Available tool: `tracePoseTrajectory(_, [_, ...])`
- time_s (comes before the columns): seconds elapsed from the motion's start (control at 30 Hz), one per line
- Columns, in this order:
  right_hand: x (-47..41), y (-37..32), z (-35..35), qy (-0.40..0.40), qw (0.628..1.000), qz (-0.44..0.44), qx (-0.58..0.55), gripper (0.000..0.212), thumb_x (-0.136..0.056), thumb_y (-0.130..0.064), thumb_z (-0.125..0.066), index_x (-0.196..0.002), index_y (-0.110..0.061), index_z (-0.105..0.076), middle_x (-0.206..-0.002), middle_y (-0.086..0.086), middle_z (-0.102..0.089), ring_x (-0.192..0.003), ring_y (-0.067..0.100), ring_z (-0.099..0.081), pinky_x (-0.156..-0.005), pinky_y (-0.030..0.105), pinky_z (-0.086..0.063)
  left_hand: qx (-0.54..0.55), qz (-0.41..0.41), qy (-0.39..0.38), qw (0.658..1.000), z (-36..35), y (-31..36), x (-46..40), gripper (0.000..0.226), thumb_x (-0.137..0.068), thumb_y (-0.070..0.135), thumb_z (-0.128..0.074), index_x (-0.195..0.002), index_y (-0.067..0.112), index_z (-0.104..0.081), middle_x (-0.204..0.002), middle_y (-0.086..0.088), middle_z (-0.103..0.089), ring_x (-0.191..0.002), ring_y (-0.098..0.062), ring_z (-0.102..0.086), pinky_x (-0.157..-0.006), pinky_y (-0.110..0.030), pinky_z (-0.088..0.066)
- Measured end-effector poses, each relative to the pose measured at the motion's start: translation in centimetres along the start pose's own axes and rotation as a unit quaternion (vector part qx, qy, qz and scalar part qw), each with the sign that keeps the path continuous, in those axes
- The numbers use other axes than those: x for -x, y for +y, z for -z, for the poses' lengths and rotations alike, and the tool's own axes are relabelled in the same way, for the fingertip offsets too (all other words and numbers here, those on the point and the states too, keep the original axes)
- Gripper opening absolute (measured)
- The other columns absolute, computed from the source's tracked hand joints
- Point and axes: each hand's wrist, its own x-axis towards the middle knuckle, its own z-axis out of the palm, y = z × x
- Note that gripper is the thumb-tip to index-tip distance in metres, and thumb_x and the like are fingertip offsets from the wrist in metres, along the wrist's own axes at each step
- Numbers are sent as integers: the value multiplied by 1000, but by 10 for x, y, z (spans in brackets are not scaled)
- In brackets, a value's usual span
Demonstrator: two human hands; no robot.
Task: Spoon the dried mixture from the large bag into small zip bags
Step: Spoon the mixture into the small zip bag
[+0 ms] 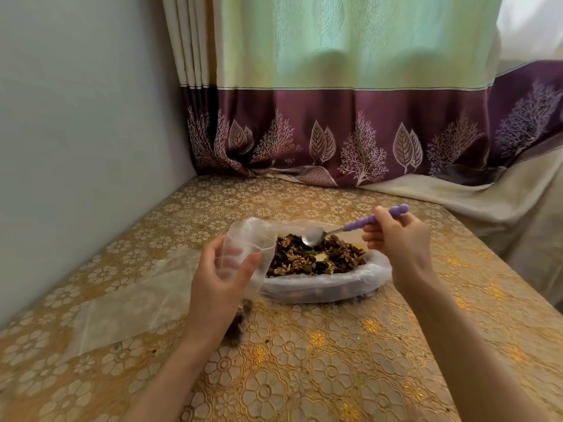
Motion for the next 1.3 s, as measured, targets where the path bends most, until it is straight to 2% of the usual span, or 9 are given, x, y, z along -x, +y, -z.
tracePoseTrajectory(0.1, [-7, 14, 6, 14, 995, 3, 94, 21, -96, -12, -48, -92, 5, -59, -73, 9, -72, -54, 12, -56, -50, 21, -47, -6, 0, -1, 1000, 0, -2, -1, 68, -67, 71, -59, -117, 26, -50, -101, 12, -61, -85, 6, -59, -73, -22, -49])
tracePoseTrajectory(0.23, [-11, 20, 8, 15, 988, 18, 152, 21, -96, -14, -48, -91, 2, -60, -73, 6, -71, -53, 12, -57, -52, 24, -46, 5, 7, -17, 1000, 0, -3, 0, 76, -61, 73, -56, -122, 28, -47, -103, 11, -62, -90, -4, -62, -74, -25, -52])
tracePoseTrajectory(0.33, [-11, 20, 7, -14, 990, -8, 138, 26, -96, -11, -47, -79, 1, -63, -65, 4, -71, -52, 11, -54, -49, 22, -46, 6, 3, -24, 1000, -1, -3, 1, 82, -60, 74, -56, -125, 25, -46, -105, 10, -62, -92, -7, -63, -77, -30, -54])
tracePoseTrajectory(0.5, [-4, 20, 0, -58, 993, -83, 56, 37, -96, -8, -44, -66, -1, -65, -72, 15, -72, -55, 15, -51, -47, 21, -42, 1, -5, -28, 1000, 0, -2, 1, 87, -59, 75, -54, -126, 21, -46, -104, 12, -61, -89, 0, -61, -75, -22, -50])
tracePoseTrajectory(0.6, [0, 24, -3, -77, 989, -122, 38, 58, -97, -8, -44, -44, -7, -67, -73, 17, -72, -60, 18, -55, -52, 25, -42, 8, -2, -27, 1000, -1, -1, 2, 83, -61, 73, -56, -125, 21, -47, -103, 9, -62, -90, -5, -62, -76, -25, -52])
tracePoseTrajectory(0.8, [-6, 25, 2, -9, 993, -113, 14, 29, -98, -9, -44, -75, 1, -58, -61, 11, -71, -50, 13, -58, -45, 18, -47, 2, 3, -19, 1000, -1, -3, 1, 66, -74, 61, -60, -126, 21, -47, -104, 9, -62, -92, -7, -62, -81, -31, -53])
tracePoseTrajectory(1.0, [-7, 28, 7, 25, 995, -77, 54, 31, -95, -11, -48, -67, -5, -60, -64, 9, -71, -54, 15, -59, -45, 17, -46, -2, 1, -26, 1000, -1, 1, 3, 82, -62, 77, -55, -124, 26, -45, -104, 12, -60, -88, 7, -59, -77, -23, -51])
tracePoseTrajectory(1.13, [-9, 27, 8, 30, 995, -96, 19, 32, -96, -12, -47, -70, -1, -60, -66, 12, -72, -52, 16, -57, -42, 16, -44, -10, 5, -23, 1000, -1, 0, 3, 64, -71, 57, -58, -125, 25, -45, -103, 12, -60, -86, 8, -59, -79, -25, -51])
tracePoseTrajectory(1.3, [-7, 21, 7, 29, 993, -112, -39, 32, -97, -10, -46, -69, -2, -60, -55, 5, -68, -52, 14, -55, -53, 24, -45, -4, 1, -25, 1000, -2, -2, 2, 64, -71, 54, -59, -126, 24, -45, -103, 11, -60, -89, 1, -60, -77, -23, -50])
